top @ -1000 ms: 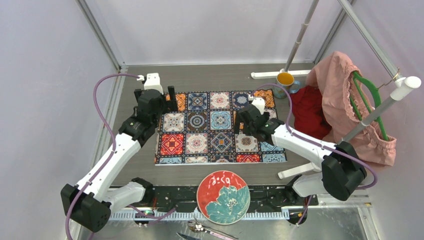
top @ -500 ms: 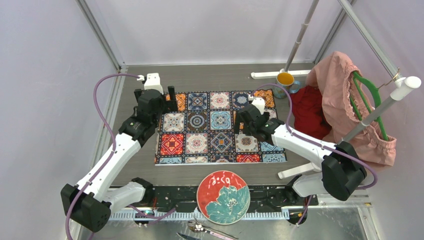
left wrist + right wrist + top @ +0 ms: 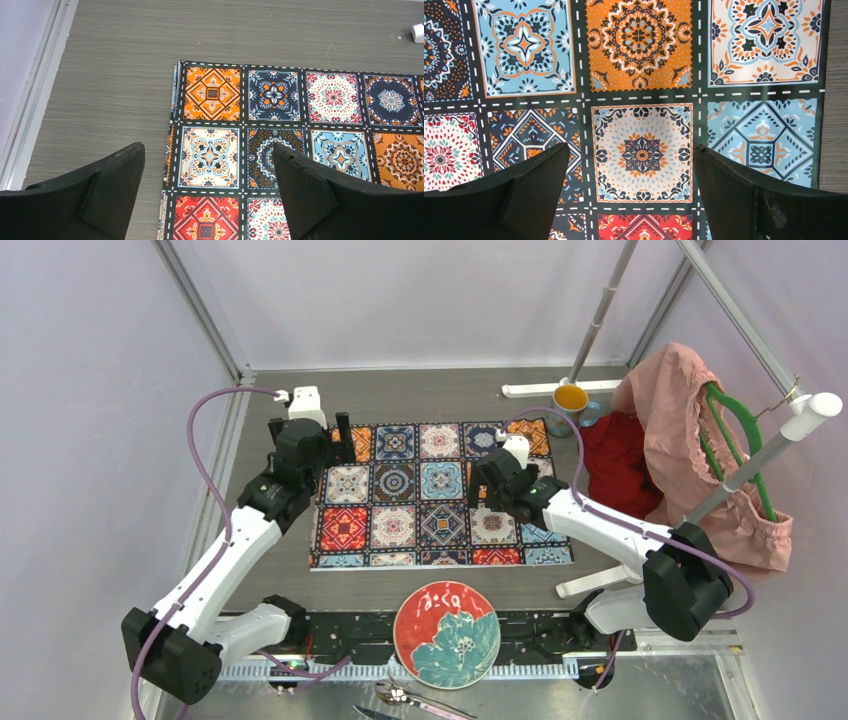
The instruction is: Set the dinner table for one person
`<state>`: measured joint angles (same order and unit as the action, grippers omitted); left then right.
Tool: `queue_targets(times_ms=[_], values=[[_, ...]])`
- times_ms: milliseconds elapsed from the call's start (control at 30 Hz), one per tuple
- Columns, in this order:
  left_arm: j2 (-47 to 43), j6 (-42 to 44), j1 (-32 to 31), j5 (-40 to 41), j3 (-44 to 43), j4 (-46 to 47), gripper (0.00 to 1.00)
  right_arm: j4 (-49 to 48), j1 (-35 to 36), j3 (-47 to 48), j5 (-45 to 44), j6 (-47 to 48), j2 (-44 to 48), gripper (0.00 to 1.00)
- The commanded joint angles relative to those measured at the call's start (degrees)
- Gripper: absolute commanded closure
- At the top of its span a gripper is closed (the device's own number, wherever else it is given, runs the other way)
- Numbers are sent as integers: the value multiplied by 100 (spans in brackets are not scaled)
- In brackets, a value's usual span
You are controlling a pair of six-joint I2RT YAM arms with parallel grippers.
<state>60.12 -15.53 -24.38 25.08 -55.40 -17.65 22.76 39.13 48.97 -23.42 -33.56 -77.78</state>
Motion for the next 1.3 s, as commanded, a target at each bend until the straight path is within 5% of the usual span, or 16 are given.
queue_targets(times_ms=[0, 1267], values=[[-61, 110, -14, 116, -118, 68, 0, -151, -22, 192, -31, -26, -9, 0], [-114, 120, -14, 148, -76, 103, 0, -114, -25, 183, -32, -25, 24, 0]])
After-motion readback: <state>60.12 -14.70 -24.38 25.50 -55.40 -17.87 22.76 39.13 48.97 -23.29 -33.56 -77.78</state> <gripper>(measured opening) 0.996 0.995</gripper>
